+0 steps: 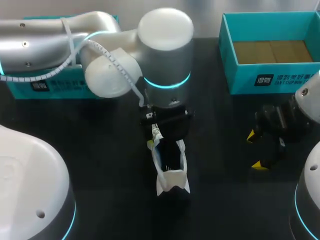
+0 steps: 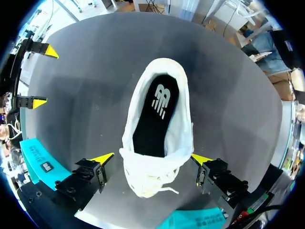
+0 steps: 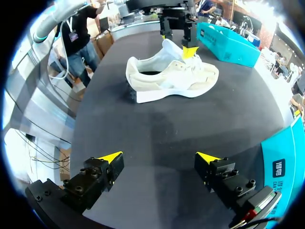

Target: Take the shoe out of the shoebox, open the shoe tongue, remove and reinsert the insole, then place the shoe into the shoebox

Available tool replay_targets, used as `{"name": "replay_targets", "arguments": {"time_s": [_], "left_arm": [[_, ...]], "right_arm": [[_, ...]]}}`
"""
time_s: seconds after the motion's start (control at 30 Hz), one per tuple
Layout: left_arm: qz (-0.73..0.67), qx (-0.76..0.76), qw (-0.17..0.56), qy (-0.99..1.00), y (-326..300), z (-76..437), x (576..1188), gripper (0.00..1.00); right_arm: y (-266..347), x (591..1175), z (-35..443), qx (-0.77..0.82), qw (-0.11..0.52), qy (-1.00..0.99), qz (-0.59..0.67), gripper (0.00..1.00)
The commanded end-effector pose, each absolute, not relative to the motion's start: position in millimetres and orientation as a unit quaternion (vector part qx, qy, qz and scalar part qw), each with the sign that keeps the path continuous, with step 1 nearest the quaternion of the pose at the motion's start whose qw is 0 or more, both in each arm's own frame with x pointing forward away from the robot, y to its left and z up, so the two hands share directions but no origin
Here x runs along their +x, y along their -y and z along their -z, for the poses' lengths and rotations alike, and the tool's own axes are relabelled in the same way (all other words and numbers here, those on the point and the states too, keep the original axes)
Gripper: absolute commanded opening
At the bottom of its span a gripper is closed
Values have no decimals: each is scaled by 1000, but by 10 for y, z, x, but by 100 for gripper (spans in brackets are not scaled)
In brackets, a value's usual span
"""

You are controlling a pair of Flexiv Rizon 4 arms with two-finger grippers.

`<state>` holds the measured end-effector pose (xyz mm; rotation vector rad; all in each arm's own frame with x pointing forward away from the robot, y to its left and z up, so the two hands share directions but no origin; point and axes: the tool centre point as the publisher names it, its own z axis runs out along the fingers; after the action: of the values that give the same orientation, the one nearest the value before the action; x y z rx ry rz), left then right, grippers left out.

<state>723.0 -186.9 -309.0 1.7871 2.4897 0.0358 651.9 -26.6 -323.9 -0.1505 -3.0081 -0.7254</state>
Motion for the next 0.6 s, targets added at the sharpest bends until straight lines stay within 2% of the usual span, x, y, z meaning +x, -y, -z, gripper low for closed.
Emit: {"name": "replay_targets", "arguments": {"time_s": [0.03, 0.47, 0.5, 0.53, 0.57, 0.6], "left_arm": [[-3, 584, 38, -811, 1785, 3017, 7334, 100], [19, 582, 31, -812, 1697, 2905, 7723, 100], [17, 583, 30, -812, 1700, 2905, 7747, 96], [22, 587, 25, -809, 1707, 2902, 7771, 84], [26, 590, 24, -806, 1715, 2897, 7794, 77], [25, 590, 24, -806, 1724, 2895, 7814, 65]], "right_arm": [[258, 6515, 3240, -49, 21, 971, 233, 100], [258, 6515, 3240, -49, 21, 971, 233, 100], [258, 6515, 3240, -49, 21, 971, 233, 100], [258, 6515, 3240, -49, 21, 971, 233, 100], [258, 6515, 3240, -49, 21, 971, 233, 100], [258, 6515, 3240, -49, 21, 971, 233, 100]]}}
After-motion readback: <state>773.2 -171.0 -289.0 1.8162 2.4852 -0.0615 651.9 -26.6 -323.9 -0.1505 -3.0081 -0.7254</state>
